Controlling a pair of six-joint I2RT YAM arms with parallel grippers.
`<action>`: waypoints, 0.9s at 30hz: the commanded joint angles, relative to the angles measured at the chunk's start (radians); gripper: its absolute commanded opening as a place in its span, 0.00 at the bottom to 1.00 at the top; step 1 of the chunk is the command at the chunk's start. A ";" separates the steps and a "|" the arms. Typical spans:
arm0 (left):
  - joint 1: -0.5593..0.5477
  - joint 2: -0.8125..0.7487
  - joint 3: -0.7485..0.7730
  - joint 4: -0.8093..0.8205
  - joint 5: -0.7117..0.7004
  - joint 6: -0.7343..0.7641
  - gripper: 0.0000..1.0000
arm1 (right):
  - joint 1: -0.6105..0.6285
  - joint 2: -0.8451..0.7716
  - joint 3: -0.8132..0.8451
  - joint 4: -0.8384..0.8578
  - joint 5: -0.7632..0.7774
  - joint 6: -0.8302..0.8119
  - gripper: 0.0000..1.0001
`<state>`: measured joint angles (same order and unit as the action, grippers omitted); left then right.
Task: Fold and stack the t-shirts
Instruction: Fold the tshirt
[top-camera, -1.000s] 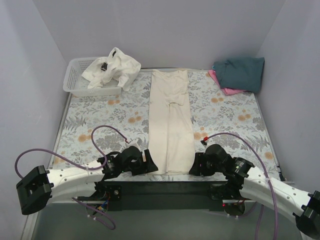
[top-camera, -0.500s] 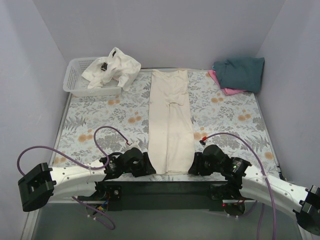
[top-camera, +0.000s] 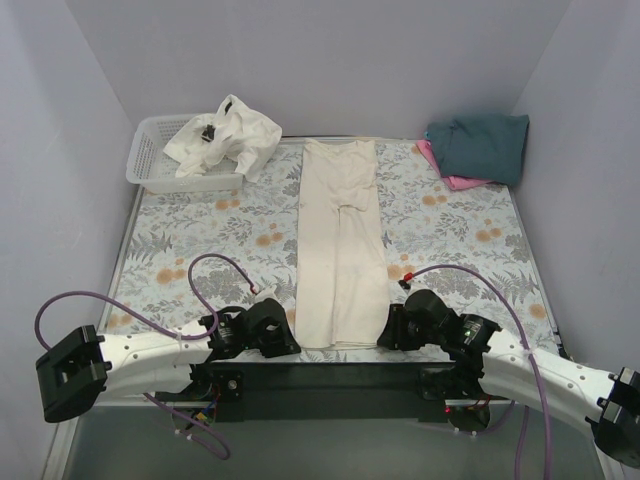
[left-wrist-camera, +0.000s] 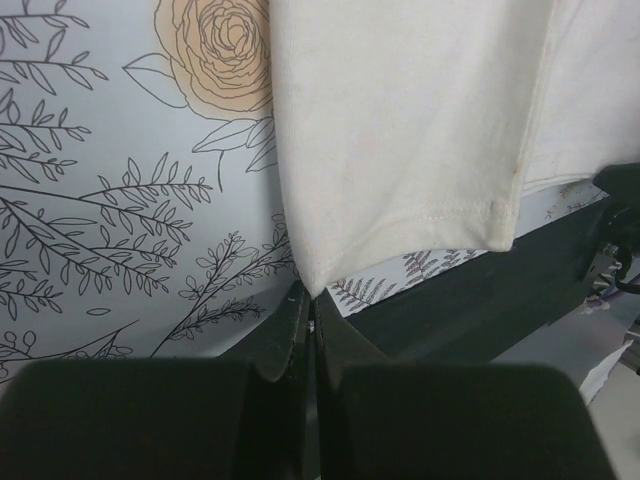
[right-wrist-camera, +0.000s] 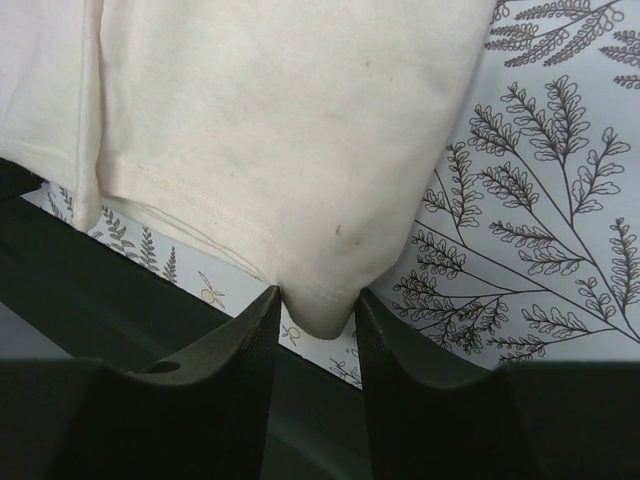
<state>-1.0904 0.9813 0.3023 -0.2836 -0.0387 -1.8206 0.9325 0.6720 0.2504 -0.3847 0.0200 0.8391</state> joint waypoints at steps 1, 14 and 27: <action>-0.005 0.034 -0.012 -0.068 -0.075 0.014 0.00 | 0.009 0.017 0.000 0.032 0.034 0.003 0.31; 0.003 0.071 0.138 -0.054 -0.220 0.115 0.00 | 0.009 0.058 0.125 0.064 0.139 -0.087 0.02; 0.199 0.128 0.247 0.138 -0.073 0.291 0.00 | -0.018 0.296 0.309 0.099 0.299 -0.256 0.01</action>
<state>-0.9348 1.1206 0.5098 -0.1951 -0.1463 -1.5890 0.9295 0.9348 0.4881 -0.3328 0.2478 0.6521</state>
